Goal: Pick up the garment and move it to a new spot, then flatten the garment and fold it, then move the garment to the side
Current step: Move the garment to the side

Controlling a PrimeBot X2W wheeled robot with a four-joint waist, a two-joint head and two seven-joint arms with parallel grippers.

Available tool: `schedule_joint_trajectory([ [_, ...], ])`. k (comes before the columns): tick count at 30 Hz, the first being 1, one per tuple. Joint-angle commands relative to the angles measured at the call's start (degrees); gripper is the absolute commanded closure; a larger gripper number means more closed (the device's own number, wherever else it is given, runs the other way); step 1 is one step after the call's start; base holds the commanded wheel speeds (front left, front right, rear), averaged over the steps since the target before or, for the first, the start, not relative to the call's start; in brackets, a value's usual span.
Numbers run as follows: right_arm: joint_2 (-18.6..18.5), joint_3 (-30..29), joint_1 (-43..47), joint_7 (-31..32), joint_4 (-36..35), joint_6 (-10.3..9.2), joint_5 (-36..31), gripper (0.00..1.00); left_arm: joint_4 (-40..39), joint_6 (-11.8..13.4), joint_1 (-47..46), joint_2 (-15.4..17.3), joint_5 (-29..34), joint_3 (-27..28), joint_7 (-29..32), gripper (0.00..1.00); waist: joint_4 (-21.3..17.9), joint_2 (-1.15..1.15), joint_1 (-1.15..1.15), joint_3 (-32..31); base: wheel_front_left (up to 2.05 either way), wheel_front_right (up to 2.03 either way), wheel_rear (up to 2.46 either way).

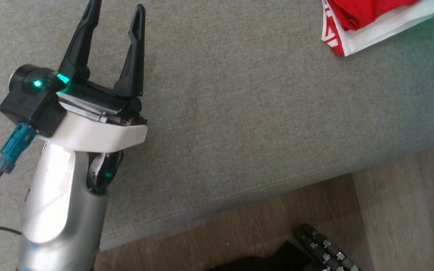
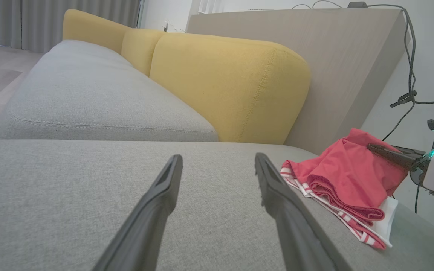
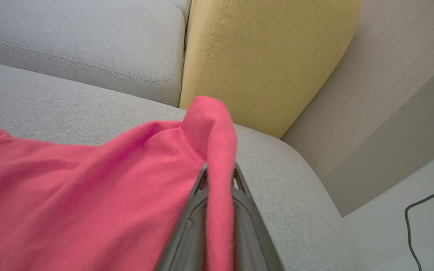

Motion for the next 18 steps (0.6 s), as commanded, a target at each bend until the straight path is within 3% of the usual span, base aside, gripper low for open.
schedule_joint_trajectory([
  [1, -0.7, -0.4, 1.2, -0.5, -1.7, -0.02, -0.5, 1.00, -2.2, -0.3, -0.7, 1.1, -0.5, 1.2, -0.3, 0.00, 0.0, 0.00, 0.00, 0.2, 0.00, 0.00, 0.00],
  [4, -0.4, -1.1, 1.5, -0.5, -1.9, -0.02, -0.7, 1.00, -2.0, -0.3, -0.7, 1.0, -0.6, 1.1, -0.3, 0.00, 0.3, 0.00, 0.00, 0.3, 0.00, 0.00, 0.00],
  [5, -0.1, -1.1, 1.5, -0.5, -2.1, -0.02, -0.5, 0.90, -2.0, -0.3, -0.7, 1.0, -0.6, 1.0, -0.3, 0.00, 0.3, 0.00, 0.00, 0.3, 0.00, 0.00, 0.00],
  [6, 0.1, -1.2, 1.5, -0.5, -2.4, -0.02, -0.4, 0.04, -1.9, -0.3, -0.7, 1.0, -0.7, 1.1, -0.3, 0.00, 0.4, 0.00, 0.00, 0.3, 0.00, 0.00, 0.00],
  [7, 0.2, -1.1, 1.7, -0.5, -2.5, -0.02, -0.3, 0.00, -1.8, -0.3, -0.7, 1.0, -0.8, 1.0, -0.3, 0.00, 0.6, 0.00, 0.00, 0.2, 0.00, 0.00, 0.00],
  [18, 1.6, -2.7, 3.4, -0.5, -7.7, -0.02, -0.4, 0.00, -0.7, -0.3, 1.1, -1.4, -2.6, 2.3, -0.3, 0.00, 4.2, 0.00, 0.00, -6.9, 0.00, 0.00, 0.00],
])
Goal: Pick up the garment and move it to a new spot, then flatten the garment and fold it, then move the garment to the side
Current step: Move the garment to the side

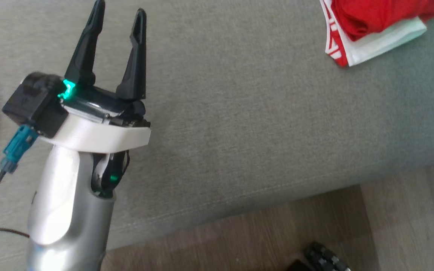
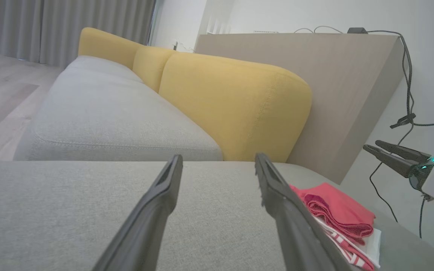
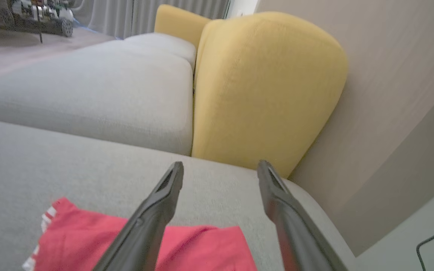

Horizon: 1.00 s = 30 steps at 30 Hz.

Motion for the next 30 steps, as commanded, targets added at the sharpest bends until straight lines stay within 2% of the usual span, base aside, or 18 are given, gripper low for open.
schedule_joint_trajectory([
  [1, 0.6, -0.3, 1.3, -0.4, -3.5, -0.02, -0.1, 0.00, -1.9, -0.3, 0.9, 0.1, -0.5, 2.1, -0.3, 0.00, 2.0, 0.00, 0.00, -2.9, 0.00, 0.00, 0.00],
  [8, 5.8, 0.7, 7.4, -0.4, -12.1, -0.02, 1.4, 0.00, -2.4, -0.3, 4.4, -0.6, -1.9, 5.0, -0.3, 0.00, 5.8, 0.00, 0.00, -8.5, 0.00, 0.00, 0.00],
  [16, 13.1, 0.3, 19.1, -0.4, -19.4, -0.02, 1.1, 0.00, -1.7, -0.1, 9.1, -0.6, -3.2, 6.8, -0.3, 0.00, 8.7, 0.00, 0.00, -13.4, 0.00, 0.00, 0.00],
  [24, 17.8, -3.4, 31.3, -0.4, -23.3, -0.02, -0.8, 0.00, 0.5, 0.6, 14.1, -0.6, -2.4, 6.6, -0.3, 0.00, 10.0, 0.00, 0.00, -17.7, 0.00, 0.00, 0.00],
  [30, 18.8, -5.2, 39.0, -0.4, -26.6, -0.02, -3.2, 0.00, 1.7, 1.5, 17.3, -0.6, -2.8, 6.0, -0.3, 0.00, 10.2, 0.00, 0.00, -19.8, 0.00, 0.00, 0.00],
])
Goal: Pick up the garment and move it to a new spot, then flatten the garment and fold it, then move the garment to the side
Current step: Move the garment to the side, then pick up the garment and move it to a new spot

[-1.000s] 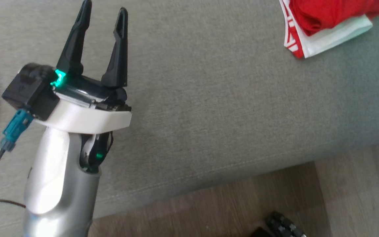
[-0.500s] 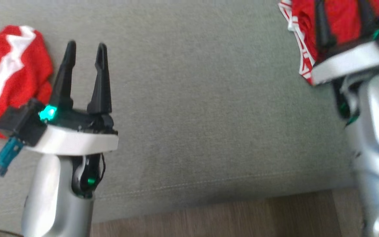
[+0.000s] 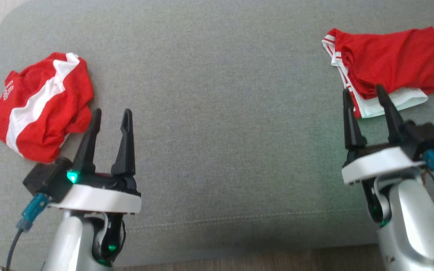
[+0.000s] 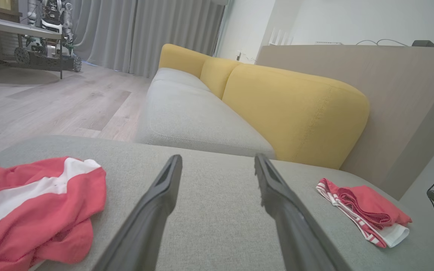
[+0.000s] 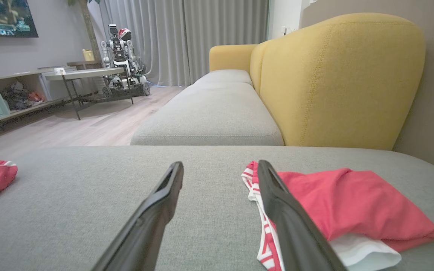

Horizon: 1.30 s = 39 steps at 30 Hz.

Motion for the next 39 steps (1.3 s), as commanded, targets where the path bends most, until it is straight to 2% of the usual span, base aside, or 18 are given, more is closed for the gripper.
schedule_joint_trajectory([
  [1, 0.6, 1.1, -0.5, -0.4, -2.4, -0.02, -0.7, 0.00, -1.6, 0.4, -1.0, 0.4, -0.4, 1.4, -0.3, 0.00, 0.1, 0.00, 0.00, -0.4, 0.00, 0.00, 0.00],
  [8, 0.7, 2.5, 3.4, -0.4, -3.9, -0.02, -0.8, 0.00, -1.0, 1.4, 0.6, 0.4, -1.0, 1.3, -0.3, 0.00, 0.4, 0.00, 0.00, -1.3, 0.00, 0.00, 0.00],
  [31, 0.7, 2.8, 3.8, -0.4, -4.0, -0.02, 0.6, 0.00, -1.3, 1.8, 0.2, 0.4, -1.8, 1.2, -0.3, 0.00, 1.4, 0.00, 0.00, -1.4, 0.00, 0.00, 0.00],
  [39, 0.7, 4.9, 3.8, -0.4, -4.5, -0.02, 0.2, 0.00, -2.4, 2.4, -0.4, 0.4, -2.7, 1.2, -0.3, 0.00, 5.4, 0.00, 0.00, -1.1, 0.00, 0.00, 0.00],
])
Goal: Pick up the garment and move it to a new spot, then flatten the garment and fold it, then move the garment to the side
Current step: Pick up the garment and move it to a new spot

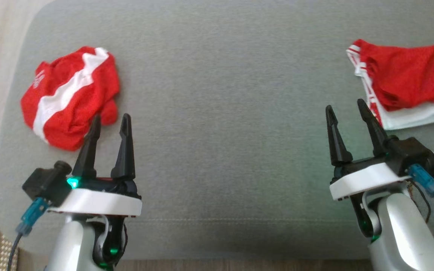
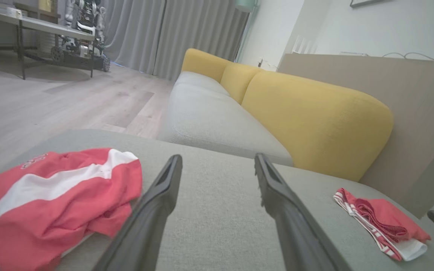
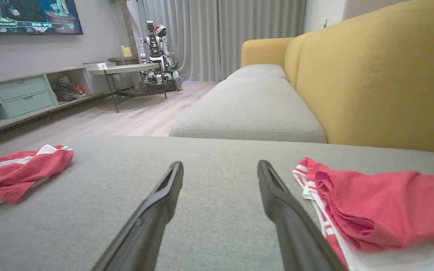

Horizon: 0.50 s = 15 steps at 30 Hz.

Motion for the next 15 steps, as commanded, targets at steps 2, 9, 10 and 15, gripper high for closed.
schedule_joint_trajectory([
  [2, 0.5, 1.8, -0.4, -0.4, -2.2, -0.02, -0.5, 0.00, -2.4, 0.5, -1.9, 0.4, -0.5, 2.1, -0.3, 0.00, 2.2, 0.00, 0.00, 0.1, 0.00, 0.00, 0.00],
  [9, 0.5, 3.5, 0.3, -0.4, -2.1, -0.02, -1.0, 0.00, -3.5, 1.0, -1.2, 0.4, -1.4, 2.5, -0.3, 0.00, 8.5, 0.00, 0.00, -0.3, 0.00, 0.00, 0.00],
  [10, 0.5, 3.7, 0.4, -0.4, -2.0, -0.02, -1.1, 0.00, -3.6, 1.1, -1.0, 0.4, -1.6, 2.6, -0.3, 0.00, 9.5, 0.00, 0.00, -0.3, 0.00, 0.00, 0.00],
  [15, 0.5, 4.8, 0.8, -0.4, -1.8, -0.02, -1.3, 0.00, -4.1, 1.4, 0.0, 0.4, -1.9, 2.6, -0.3, 0.00, 13.9, 0.00, 0.00, -0.9, 0.00, 0.00, 0.00],
])
